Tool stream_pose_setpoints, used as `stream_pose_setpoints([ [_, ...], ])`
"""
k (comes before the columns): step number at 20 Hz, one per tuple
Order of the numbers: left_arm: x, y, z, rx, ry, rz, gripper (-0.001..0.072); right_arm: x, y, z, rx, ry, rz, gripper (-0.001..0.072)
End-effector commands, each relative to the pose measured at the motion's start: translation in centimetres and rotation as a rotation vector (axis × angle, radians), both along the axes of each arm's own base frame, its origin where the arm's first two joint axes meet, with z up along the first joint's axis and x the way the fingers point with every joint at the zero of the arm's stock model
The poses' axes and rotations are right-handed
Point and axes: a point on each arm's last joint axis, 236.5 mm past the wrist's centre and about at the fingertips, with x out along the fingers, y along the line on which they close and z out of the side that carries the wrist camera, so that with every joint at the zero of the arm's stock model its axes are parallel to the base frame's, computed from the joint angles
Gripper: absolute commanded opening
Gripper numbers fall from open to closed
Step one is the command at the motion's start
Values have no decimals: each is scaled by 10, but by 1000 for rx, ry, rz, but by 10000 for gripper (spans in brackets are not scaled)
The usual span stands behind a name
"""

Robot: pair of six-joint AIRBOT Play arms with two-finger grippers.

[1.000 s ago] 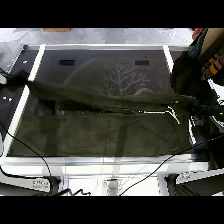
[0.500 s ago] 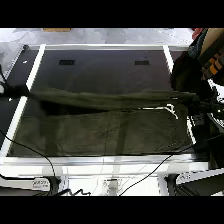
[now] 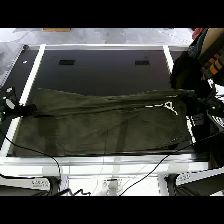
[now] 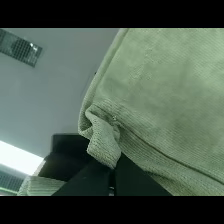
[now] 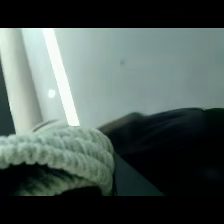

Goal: Fold the clothes and pants, and hang the long-sleeved shirts on hangers.

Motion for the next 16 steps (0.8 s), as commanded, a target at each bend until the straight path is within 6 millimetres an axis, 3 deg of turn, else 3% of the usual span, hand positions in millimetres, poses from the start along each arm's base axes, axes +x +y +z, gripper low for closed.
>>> stream_pose_setpoints([
  [1, 1, 5, -1, 12, -15, 4, 78, 7, -22, -6, -15, 30, -133, 38],
  [3, 6, 4, 1, 21, -32, -2, 229, 1, -22, -14, -53, 68, -113, 38],
  [5, 11, 5, 8, 30, -61, 0, 542, -6, -18, -22, -93, 102, -67, 39],
  [6, 14, 6, 14, 33, -82, 13, 564, -7, -16, -24, -98, 109, -53, 66],
  [7, 16, 8, 21, 38, -105, 23, 564, -7, -14, -24, -93, 110, -49, 190],
  [8, 21, 10, 30, 53, -134, 22, 564, -7, -14, -24, -93, 110, -49, 366],
  [9, 25, 12, 40, 70, -168, 22, 564, -7, -14, -24, -93, 110, -49, 474],
  [13, 37, 18, 79, 114, -280, 35, 564, -6, -16, -24, -99, 107, -56, 480],
  [16, 39, 14, 81, 29, -324, 135, 564, -6, -17, -24, -104, 107, -58, 480],
])
